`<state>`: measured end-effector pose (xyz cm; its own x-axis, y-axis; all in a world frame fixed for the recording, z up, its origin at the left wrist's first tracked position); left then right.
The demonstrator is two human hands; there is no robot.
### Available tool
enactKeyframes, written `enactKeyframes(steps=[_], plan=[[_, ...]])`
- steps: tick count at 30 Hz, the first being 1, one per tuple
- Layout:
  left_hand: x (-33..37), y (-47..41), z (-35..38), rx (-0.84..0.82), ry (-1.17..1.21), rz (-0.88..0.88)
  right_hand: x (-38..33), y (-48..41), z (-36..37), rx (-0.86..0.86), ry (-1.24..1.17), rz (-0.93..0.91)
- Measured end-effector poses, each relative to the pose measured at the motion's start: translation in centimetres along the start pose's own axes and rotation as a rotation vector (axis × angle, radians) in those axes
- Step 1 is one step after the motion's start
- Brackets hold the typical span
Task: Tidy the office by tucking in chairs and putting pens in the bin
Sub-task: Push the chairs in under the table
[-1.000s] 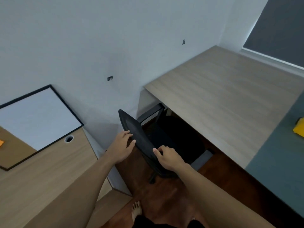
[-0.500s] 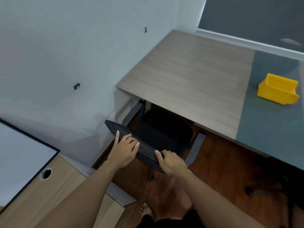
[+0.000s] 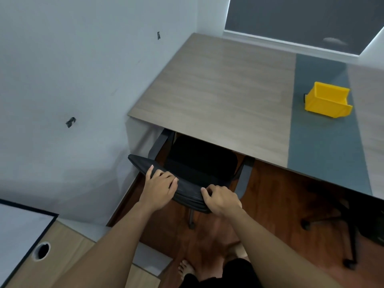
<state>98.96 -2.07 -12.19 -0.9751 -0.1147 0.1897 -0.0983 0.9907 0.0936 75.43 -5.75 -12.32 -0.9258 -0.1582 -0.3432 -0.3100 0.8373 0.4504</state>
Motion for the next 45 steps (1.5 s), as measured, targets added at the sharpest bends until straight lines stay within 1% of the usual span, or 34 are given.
enactKeyframes(steps=[13,23,36,45], plan=[[1.7,-7.6,-0.4,-0.074,0.022,-0.03,2.1,-6.4,-4.4,0.045,0.011,-0.011],[2.4,-14.5,-0.8,-0.076,0.041,-0.03,3.0,-12.2,-8.1,0.051,0.045,-0.03],[2.8,-20.8,-0.9,-0.062,0.053,-0.023,3.7,-17.4,-11.3,0.084,0.073,-0.028],[4.5,-22.2,-0.8,0.014,0.082,-0.04,5.5,-19.5,-12.8,0.186,0.155,-0.054]])
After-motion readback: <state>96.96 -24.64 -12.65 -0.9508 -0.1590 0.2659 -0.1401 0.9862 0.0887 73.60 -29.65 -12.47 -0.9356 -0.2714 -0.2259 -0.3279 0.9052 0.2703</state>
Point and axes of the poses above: each hand's wrist, its own y-axis away from the middle knuckle, its own z-axis out of the palm, x = y × z, the point moved 7 cm from there along -y, towards the middle knuckle
